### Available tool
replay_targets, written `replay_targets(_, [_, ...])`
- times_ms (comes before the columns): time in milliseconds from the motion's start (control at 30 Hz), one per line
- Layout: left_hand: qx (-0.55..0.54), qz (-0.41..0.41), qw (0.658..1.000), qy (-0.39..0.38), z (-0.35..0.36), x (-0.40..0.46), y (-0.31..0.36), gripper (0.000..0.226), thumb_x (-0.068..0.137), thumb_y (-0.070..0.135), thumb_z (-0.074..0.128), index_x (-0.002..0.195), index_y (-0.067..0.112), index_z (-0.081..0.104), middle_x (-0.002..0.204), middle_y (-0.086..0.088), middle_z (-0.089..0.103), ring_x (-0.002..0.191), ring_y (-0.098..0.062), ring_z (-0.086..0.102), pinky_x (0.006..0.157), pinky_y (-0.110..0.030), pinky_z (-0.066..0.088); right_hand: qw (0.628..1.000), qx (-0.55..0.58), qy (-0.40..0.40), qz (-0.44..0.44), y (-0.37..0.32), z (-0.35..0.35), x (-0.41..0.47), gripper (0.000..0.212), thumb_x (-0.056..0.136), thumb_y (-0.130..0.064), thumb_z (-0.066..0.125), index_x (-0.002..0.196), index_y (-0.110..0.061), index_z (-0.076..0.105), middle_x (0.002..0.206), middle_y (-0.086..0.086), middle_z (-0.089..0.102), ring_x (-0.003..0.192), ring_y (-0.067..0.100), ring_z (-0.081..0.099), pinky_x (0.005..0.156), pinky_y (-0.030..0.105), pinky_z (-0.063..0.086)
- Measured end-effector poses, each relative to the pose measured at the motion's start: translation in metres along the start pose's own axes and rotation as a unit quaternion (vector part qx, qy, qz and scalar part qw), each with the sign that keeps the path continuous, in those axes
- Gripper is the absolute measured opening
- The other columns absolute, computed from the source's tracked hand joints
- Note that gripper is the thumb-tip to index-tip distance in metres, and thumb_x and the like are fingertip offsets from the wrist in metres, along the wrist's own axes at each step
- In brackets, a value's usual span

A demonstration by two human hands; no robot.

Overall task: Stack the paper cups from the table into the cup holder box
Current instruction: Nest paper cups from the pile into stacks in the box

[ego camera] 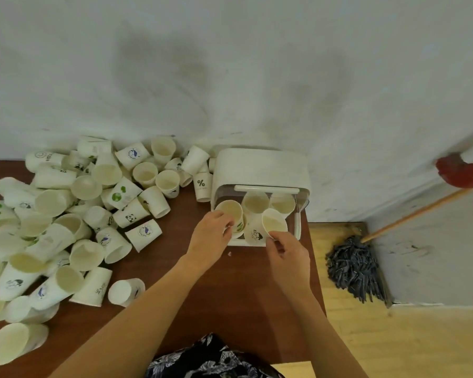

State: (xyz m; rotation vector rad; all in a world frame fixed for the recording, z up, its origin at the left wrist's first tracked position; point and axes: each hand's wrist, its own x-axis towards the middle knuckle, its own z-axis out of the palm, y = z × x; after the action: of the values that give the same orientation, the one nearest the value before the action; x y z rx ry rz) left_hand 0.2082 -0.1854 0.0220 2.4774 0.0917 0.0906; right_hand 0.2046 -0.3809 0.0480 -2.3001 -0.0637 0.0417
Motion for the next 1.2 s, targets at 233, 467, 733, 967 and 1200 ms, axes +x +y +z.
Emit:
replay_targets(233, [0.006, -0.04, 0.999, 0.005, 0.005, 0.001, 0.008, 0.018, 0.09, 0.019, 0.062, 0.108, 0.018, 0.065, 0.107, 0.007, 0.059, 0.098, -0.009, 0.05, 0.079, -0.016, 0.034, 0.997, 0.02, -0.002, -0.073, -0.001, -0.003, 0.019, 0.019, 0.093, -0.018, 0.064, 0.112, -0.02, 0.067, 0.111, -0.011, 0.064, 0.091, 0.004, 0.062, 0.073, 0.007, 0.049])
replay_targets(467, [0.015, -0.111, 0.993, 0.024, -0.018, -0.03, -0.017, 0.01, 0.09, 0.024, 0.061, 0.099, 0.024, 0.064, 0.094, 0.011, 0.057, 0.085, -0.007, 0.054, 0.076, -0.027, 0.049, 0.981, -0.073, -0.074, -0.166, -0.006, 0.03, 0.036, 0.018, 0.095, -0.021, 0.061, 0.111, -0.019, 0.07, 0.11, -0.009, 0.067, 0.094, 0.008, 0.061, 0.08, 0.024, 0.053])
replay_targets(733, [0.014, -0.16, 0.987, 0.013, -0.036, -0.067, -0.041, 0.008, 0.091, 0.027, 0.057, 0.097, 0.029, 0.062, 0.093, 0.013, 0.057, 0.083, -0.004, 0.055, 0.075, -0.022, 0.046, 0.976, -0.124, -0.131, -0.119, -0.002, 0.053, 0.036, 0.03, 0.095, -0.018, 0.058, 0.124, -0.02, 0.065, 0.13, -0.006, 0.061, 0.106, 0.014, 0.062, 0.088, 0.028, 0.049])
replay_targets(967, [0.072, -0.22, 0.973, -0.008, -0.053, -0.1, -0.074, 0.02, 0.09, 0.03, 0.055, 0.108, 0.027, 0.062, 0.107, 0.008, 0.058, 0.099, -0.014, 0.055, 0.077, -0.03, 0.045, 0.975, -0.089, -0.16, -0.127, -0.023, 0.076, -0.001, 0.024, 0.094, -0.017, 0.058, 0.115, -0.022, 0.067, 0.112, -0.01, 0.065, 0.087, 0.005, 0.06, 0.077, 0.023, 0.051])
replay_targets(1200, [0.153, -0.313, 0.927, -0.141, -0.063, -0.144, -0.145, 0.059, 0.083, 0.041, 0.063, 0.136, 0.027, 0.041, 0.136, -0.002, 0.041, 0.122, -0.026, 0.043, 0.092, -0.042, 0.044, 0.95, -0.116, -0.266, -0.114, -0.055, 0.134, -0.046, 0.022, 0.096, -0.019, 0.056, 0.115, -0.025, 0.066, 0.114, -0.009, 0.065, 0.093, 0.003, 0.059, 0.083, 0.017, 0.048])
